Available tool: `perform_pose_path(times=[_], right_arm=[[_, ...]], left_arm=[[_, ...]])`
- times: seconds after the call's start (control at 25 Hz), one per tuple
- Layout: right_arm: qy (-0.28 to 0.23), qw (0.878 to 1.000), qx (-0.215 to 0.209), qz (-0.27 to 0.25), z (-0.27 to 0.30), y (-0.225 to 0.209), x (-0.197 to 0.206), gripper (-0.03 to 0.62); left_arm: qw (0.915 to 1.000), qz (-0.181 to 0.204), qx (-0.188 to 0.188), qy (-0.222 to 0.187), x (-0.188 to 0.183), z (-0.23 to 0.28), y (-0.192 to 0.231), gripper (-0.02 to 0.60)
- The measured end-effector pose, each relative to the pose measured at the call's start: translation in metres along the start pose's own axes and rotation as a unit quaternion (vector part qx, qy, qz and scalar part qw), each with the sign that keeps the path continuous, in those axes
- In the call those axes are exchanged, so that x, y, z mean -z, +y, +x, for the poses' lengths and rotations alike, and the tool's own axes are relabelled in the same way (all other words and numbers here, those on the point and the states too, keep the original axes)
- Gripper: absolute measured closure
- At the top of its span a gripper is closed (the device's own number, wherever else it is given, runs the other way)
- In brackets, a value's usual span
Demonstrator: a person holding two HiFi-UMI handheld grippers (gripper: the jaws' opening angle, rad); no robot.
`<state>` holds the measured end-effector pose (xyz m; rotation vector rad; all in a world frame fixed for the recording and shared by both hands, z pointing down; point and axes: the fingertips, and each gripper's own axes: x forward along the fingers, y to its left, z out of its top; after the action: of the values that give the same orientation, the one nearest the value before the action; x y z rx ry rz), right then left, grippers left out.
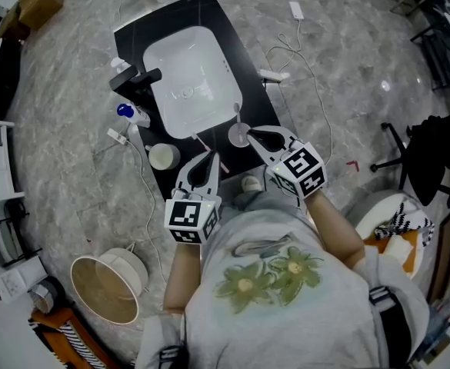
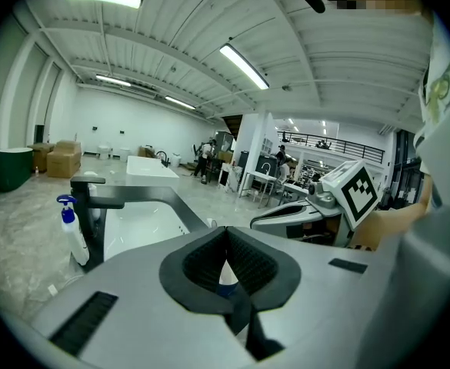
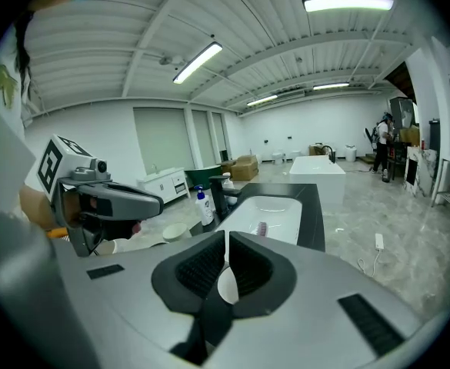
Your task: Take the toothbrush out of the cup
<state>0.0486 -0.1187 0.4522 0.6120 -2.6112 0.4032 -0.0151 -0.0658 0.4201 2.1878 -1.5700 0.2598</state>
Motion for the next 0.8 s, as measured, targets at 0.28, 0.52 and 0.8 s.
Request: perform_pose_path(times=[0.28, 0.52, 0.8], right_arm=[[0.028, 0.999, -0.026, 0.015, 0.016, -0.028, 0.010, 0.546], [0.058, 0.996, -0.057, 0.026, 0.039, -0.041, 0.026, 0.526], [0.087, 0.993, -0.074, 0.028, 0.071, -0.054, 0.045, 0.476]], left_arm=[[0.9997, -0.015, -0.017, -0.006, -0.005, 0.032, -0.006, 0.563], [0.9989, -0.030, -0.034, -0.007, 0.000, 0.045, -0.004, 0.563], [0.9974, -0.044, -0.056, -0.004, 0.010, 0.054, 0.008, 0.563]])
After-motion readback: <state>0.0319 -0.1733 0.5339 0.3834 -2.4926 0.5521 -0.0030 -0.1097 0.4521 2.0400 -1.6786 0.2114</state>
